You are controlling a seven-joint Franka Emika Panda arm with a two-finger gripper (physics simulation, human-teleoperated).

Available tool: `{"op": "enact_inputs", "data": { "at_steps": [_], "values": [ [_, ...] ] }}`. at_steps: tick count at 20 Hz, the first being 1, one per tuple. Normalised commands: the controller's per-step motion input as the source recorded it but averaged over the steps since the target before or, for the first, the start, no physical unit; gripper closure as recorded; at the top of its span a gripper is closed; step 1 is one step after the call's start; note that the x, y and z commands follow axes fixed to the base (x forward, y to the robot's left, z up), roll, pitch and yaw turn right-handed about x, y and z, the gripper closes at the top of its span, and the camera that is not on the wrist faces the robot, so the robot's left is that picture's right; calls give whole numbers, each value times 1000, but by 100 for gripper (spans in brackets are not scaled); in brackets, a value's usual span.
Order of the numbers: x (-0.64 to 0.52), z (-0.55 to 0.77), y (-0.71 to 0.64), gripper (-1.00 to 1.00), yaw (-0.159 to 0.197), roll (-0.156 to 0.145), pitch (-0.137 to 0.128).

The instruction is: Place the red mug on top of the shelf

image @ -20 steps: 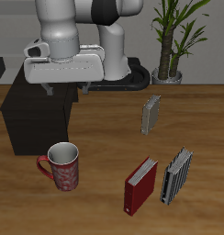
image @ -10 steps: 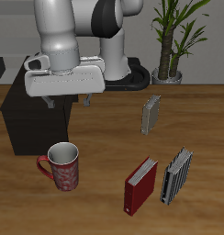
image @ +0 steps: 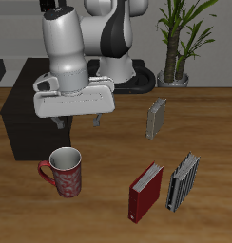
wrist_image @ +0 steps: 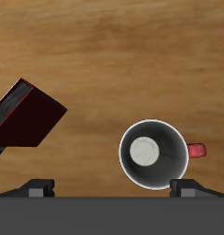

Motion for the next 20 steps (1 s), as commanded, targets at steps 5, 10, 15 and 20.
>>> {"op": "enact_inputs", "data": {
  "at_steps": [5,10,15,20],
  "values": [
    [177,-458,39,-100,-2,8,48],
    [134,-346,10,-100,-6,-2,41],
    [101,-345,30,-100,1,-1,38],
    [72,-273,-63,-100,-28,-16,51]
  ]
}}
